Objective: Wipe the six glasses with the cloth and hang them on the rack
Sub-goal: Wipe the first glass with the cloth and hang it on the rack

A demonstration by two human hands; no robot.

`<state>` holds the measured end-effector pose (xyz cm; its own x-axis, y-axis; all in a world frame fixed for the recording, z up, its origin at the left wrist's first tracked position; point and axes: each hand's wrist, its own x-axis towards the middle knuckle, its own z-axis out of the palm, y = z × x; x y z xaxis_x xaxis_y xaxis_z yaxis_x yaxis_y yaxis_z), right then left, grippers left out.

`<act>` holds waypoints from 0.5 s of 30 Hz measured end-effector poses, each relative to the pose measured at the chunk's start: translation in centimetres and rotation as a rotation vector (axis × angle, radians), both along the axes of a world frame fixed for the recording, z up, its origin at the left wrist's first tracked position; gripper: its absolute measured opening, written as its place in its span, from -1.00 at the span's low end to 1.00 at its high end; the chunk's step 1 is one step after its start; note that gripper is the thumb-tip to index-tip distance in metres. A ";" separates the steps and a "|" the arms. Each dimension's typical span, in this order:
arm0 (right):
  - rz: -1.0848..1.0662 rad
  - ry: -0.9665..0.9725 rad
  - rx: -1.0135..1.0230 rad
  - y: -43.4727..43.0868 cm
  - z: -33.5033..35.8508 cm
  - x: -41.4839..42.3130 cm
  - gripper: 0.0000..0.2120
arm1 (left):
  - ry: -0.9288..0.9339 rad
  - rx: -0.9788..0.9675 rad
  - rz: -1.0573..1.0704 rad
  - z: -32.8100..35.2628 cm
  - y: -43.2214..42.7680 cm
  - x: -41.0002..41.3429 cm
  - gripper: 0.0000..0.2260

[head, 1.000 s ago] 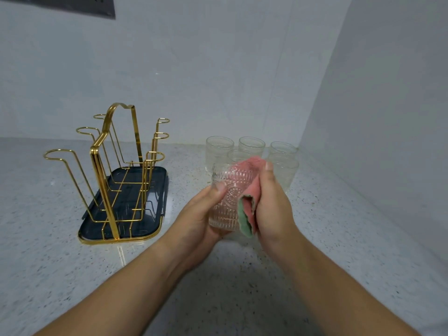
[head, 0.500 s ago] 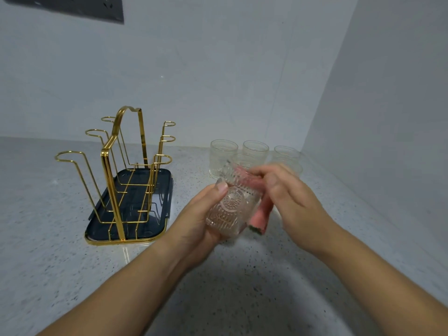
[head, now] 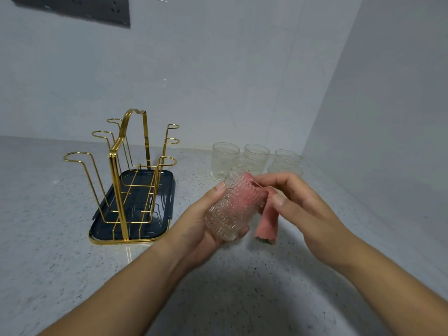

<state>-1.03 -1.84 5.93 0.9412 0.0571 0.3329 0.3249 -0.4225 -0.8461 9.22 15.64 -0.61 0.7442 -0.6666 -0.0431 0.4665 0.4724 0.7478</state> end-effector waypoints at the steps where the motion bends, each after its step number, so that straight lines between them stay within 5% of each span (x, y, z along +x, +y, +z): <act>1: -0.016 -0.028 -0.032 -0.1 -0.1 0.1 -0.62 | 0.005 0.011 -0.004 0.1 0.1 0.0 -0.43; 9: -0.034 -0.091 -0.116 -0.4 -0.7 0.1 -0.56 | 0.007 0.001 -0.023 0.0 0.1 0.0 -0.33; 15: 0.067 -0.016 -0.270 -0.3 0.6 -0.4 -0.74 | -0.126 0.056 -0.080 0.1 0.1 -0.7 -0.50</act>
